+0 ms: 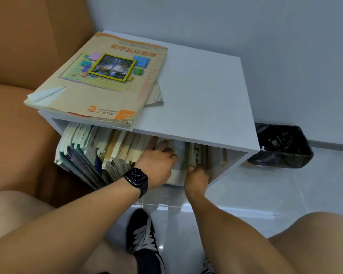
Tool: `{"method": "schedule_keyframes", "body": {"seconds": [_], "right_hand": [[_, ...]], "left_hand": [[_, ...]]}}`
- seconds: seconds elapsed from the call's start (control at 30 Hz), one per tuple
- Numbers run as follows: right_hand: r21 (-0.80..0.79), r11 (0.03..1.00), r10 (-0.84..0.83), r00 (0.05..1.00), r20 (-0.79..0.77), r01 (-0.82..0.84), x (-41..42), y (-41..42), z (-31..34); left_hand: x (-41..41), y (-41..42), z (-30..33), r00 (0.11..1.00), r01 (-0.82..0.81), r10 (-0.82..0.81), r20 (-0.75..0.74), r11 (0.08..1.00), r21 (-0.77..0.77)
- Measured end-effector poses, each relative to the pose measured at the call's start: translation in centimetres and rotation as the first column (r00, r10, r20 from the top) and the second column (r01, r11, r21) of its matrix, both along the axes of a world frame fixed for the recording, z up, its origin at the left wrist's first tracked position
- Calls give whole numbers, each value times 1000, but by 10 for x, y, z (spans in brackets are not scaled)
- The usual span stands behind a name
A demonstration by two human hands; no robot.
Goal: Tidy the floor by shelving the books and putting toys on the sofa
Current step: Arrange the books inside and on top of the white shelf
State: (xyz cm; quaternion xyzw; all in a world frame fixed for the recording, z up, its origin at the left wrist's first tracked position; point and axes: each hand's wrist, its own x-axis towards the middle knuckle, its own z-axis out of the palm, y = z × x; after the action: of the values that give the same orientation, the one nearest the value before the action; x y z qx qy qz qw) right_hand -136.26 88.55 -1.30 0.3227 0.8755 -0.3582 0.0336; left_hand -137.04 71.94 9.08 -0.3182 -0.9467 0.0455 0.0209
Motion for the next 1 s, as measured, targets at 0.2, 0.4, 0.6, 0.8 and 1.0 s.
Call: {"method": "schedule_keyframes", "body": {"seconds": [0.2, 0.4, 0.6, 0.8, 1.0], "right_hand": [[67, 911, 412, 899, -145, -407, 72, -20, -11], [284, 684, 719, 687, -104, -672, 83, 3, -20], [567, 510, 843, 507, -180, -646, 81, 10, -27], [613, 496, 844, 506, -176, -615, 81, 26, -29], [167, 791, 604, 795, -61, -588, 69, -6, -4]], "left_hand": [[5, 3, 5, 999, -35, 35, -6, 998, -53], [5, 3, 6, 999, -39, 41, 22, 995, -88], [8, 12, 10, 999, 3, -13, -35, 960, -280], [14, 20, 13, 997, -61, 40, -70, 938, -341], [13, 23, 11, 996, -77, 56, -69, 929, -363]]}}
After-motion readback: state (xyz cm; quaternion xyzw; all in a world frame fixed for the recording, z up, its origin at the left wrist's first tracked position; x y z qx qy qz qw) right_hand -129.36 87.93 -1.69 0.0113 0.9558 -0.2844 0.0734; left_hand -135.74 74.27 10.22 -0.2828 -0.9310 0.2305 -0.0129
